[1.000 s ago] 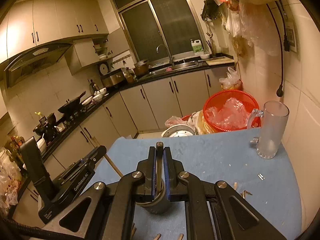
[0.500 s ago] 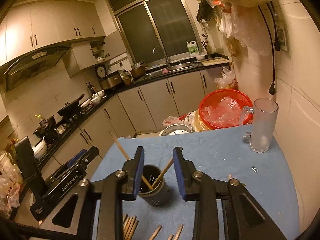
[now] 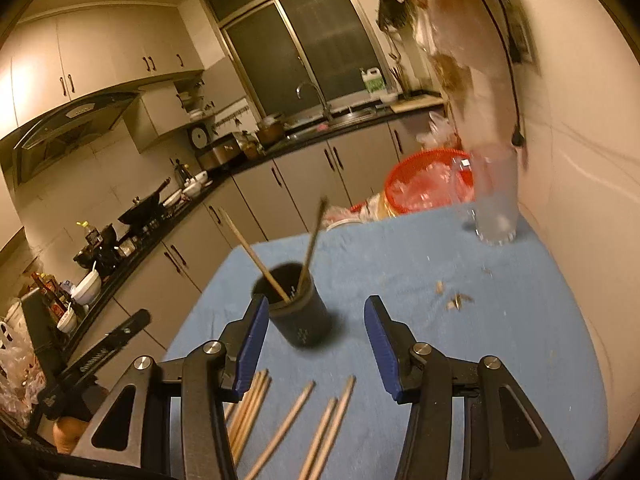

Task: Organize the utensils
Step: 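Open the left tool and move it back over the chopstick row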

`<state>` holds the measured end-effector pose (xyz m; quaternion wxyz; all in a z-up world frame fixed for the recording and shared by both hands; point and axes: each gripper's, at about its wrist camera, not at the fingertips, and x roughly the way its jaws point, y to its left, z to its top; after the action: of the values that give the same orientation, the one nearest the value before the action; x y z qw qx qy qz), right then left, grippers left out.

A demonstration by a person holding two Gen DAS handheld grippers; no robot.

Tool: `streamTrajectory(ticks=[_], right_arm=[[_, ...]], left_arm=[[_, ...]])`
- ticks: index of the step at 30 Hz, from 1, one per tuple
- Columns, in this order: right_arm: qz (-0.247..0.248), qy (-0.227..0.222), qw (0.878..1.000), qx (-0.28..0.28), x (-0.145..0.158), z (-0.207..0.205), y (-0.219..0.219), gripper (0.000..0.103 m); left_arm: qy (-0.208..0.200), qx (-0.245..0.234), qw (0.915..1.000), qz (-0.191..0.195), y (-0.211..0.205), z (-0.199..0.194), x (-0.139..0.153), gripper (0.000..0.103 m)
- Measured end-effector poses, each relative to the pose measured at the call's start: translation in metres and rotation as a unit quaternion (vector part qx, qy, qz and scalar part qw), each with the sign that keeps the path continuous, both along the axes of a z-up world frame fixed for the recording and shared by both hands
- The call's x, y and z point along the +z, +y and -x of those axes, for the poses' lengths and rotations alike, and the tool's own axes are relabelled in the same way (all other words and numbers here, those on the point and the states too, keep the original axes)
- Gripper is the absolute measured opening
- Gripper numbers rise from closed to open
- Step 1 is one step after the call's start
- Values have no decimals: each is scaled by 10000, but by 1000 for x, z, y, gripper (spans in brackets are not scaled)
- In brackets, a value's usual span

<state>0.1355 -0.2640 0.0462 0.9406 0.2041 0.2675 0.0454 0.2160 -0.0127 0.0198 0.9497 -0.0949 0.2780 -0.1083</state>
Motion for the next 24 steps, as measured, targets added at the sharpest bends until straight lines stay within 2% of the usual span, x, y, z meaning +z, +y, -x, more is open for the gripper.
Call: streamTrajectory(ticks=[4, 10, 17, 21, 24], right_arm=[[39, 270, 9996, 8, -23, 6, -3, 54], [20, 817, 9966, 118, -59, 6, -13, 53], [-199, 1115, 9934, 185, -77, 3, -18, 49], [-197, 1189, 9925, 220, -79, -2, -15, 49], [-181, 1249, 9917, 250, -82, -5, -13, 49]], left_arm=[[135, 11, 9997, -198, 4, 16, -12, 65], [573, -156, 9979, -252, 4, 22, -36, 65], [1069, -256, 9933, -366, -2, 10, -54, 65], [1659, -447, 9848, -267, -6, -5, -70, 65], [1880, -592, 9795, -407, -13, -12, -81, 58]])
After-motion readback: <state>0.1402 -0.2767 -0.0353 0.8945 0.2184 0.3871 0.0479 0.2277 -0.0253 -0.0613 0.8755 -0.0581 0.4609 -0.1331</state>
